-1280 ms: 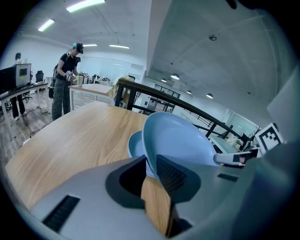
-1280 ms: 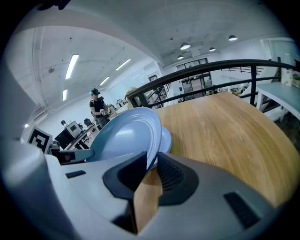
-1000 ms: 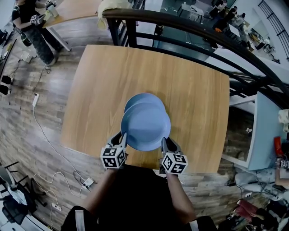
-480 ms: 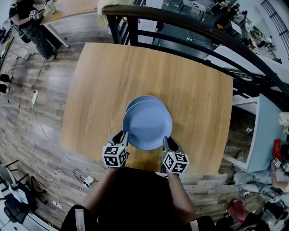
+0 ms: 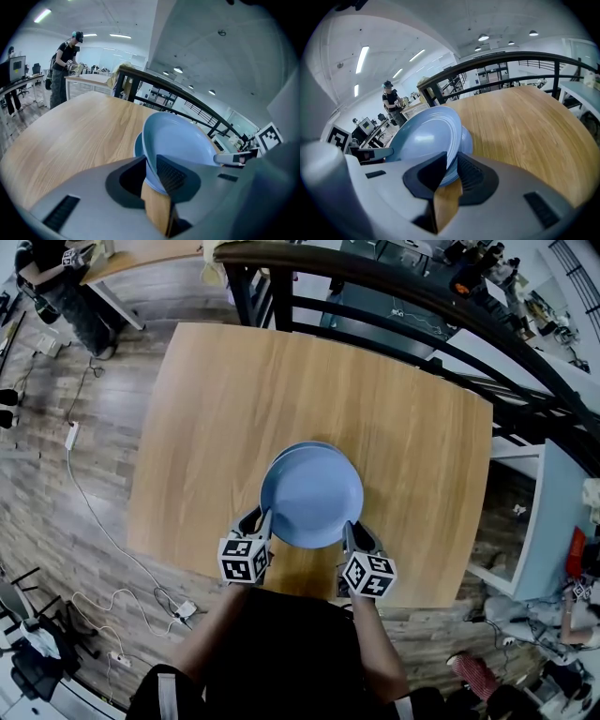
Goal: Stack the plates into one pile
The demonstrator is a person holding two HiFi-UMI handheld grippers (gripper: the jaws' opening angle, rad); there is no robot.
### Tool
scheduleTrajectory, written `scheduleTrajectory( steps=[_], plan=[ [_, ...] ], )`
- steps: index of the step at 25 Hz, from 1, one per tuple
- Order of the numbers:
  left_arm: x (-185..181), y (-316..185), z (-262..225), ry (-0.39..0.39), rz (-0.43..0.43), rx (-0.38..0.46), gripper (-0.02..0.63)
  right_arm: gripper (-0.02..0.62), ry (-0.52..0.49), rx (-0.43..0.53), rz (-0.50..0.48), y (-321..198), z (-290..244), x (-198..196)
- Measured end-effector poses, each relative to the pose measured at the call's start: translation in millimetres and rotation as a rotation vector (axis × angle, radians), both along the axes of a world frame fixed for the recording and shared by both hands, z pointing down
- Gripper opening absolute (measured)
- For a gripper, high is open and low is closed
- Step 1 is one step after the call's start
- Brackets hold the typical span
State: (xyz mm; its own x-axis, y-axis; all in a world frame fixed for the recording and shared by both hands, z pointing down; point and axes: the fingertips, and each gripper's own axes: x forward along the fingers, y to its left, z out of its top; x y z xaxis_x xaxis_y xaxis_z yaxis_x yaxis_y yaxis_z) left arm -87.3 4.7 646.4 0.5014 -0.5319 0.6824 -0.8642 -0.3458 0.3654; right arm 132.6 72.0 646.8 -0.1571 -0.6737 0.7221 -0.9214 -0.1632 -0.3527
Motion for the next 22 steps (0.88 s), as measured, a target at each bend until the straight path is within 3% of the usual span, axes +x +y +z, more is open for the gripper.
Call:
scheduleTrajectory(
  steps=[22],
  plan=[
    [5.4,-22.2,46.2,-0.018,0.019,-0.092,0.080,0.084,-0.002,-0.082,0.041,-15.4,39.3,3.9]
  ],
)
